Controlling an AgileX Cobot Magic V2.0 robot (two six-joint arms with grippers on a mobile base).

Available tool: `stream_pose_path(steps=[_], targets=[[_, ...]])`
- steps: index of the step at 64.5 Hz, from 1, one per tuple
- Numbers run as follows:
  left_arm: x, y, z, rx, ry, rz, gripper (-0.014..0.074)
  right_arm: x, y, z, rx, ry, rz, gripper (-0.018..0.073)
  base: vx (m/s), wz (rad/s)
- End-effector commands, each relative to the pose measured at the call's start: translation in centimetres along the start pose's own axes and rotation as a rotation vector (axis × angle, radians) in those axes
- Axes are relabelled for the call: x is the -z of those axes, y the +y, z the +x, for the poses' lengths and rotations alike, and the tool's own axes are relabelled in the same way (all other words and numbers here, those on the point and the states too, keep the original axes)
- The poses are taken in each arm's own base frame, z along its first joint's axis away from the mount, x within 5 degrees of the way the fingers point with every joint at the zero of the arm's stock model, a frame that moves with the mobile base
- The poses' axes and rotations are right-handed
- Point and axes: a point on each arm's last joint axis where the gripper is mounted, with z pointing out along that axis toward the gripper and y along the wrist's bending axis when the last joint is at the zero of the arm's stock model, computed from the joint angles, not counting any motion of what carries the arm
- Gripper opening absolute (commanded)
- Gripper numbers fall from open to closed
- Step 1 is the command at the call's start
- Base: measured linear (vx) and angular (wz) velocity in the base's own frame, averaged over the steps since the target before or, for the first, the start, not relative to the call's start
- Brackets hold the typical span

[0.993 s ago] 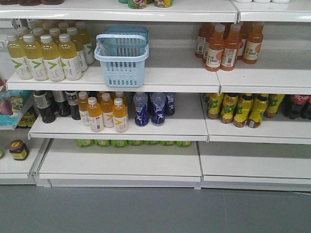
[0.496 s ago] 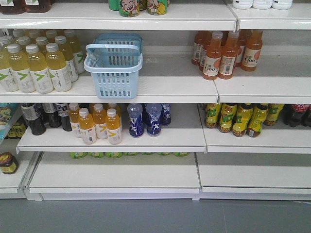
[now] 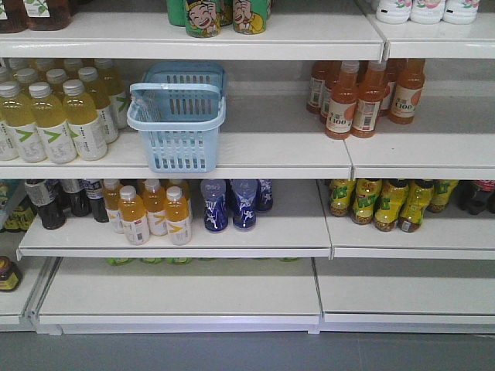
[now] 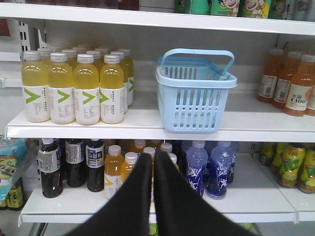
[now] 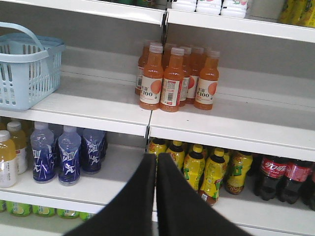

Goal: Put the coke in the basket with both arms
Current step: 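Drive closer to the shelf, centering on the light-blue basket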

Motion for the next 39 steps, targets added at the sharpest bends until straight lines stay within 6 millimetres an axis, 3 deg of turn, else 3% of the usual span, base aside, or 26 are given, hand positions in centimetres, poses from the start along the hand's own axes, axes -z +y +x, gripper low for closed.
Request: stream_pose_path(steps=[1,39], targets=[[0.18,-0.17,-0.73,0.018,-0.086,0.022,-0.0006,0.10,0.16,-0.35,0.023,-0.074,-0.013,-0.0005,0.11,0.00],[0.18,-0.17,-0.73,0.018,-0.086,0.022,-0.0006,0.10,0.16,-0.35,0.023,-0.074,-0.013,-0.0005,0.10,0.00]])
